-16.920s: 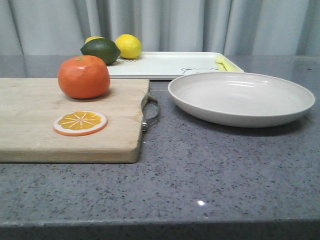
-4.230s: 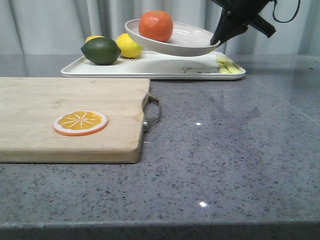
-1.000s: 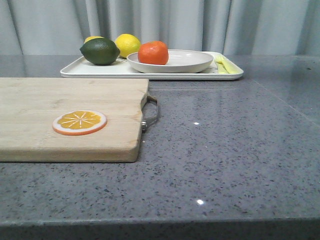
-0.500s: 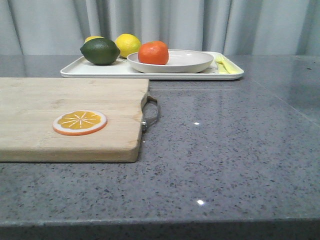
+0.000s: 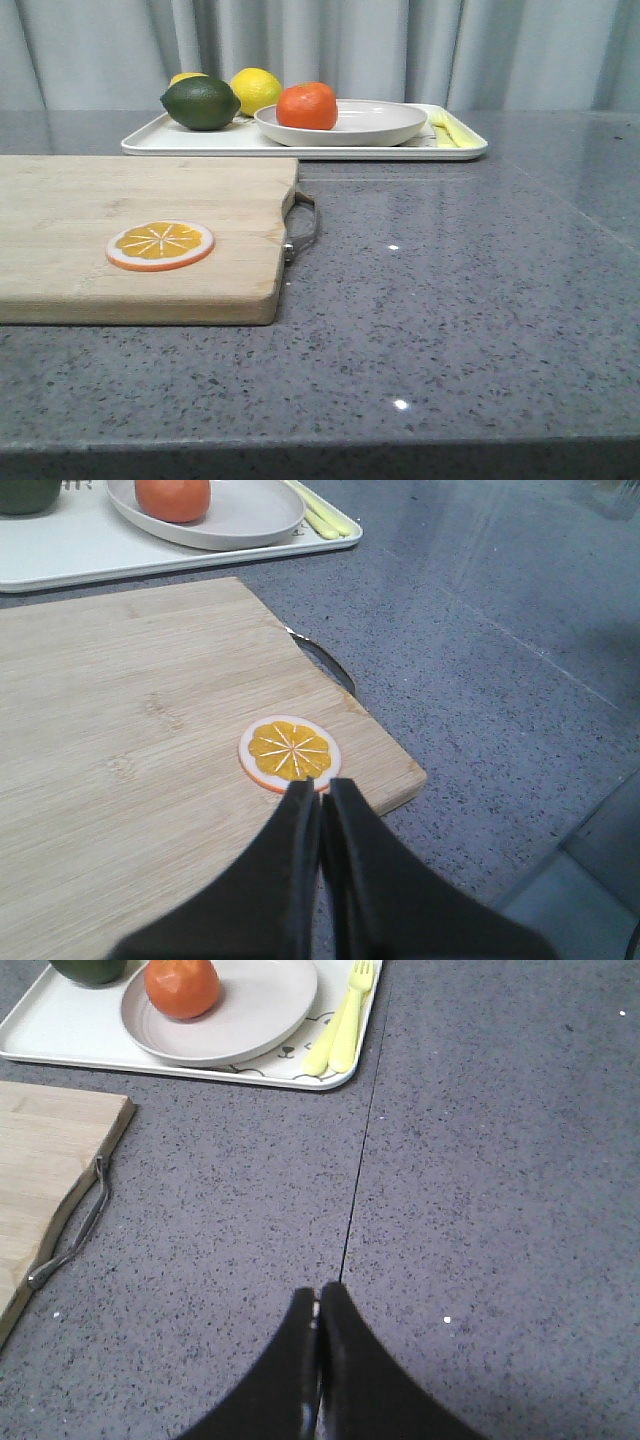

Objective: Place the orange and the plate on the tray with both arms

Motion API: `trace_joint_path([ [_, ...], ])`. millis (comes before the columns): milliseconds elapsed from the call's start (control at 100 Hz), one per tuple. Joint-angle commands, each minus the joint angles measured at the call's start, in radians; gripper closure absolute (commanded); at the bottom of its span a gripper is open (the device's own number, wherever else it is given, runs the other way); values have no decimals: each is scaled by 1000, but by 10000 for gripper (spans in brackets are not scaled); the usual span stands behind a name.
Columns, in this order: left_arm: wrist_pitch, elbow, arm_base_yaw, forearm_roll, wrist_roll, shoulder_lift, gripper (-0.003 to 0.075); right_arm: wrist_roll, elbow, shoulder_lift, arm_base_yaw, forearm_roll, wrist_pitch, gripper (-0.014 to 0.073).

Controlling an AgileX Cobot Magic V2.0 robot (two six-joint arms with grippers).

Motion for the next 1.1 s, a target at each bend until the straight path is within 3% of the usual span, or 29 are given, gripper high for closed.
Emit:
trace_joint_path([
  [0,-79,-25,-1,-3,-8,5,739,-12,32,-73,-6,1,-84,662],
  [700,-77,-25,-1,-3,-8,5,739,-12,334,-403,-6,2,-184,662],
  [1090,-77,-25,-1,-3,-8,5,739,-12,374,-410,-6,2,-10,662],
])
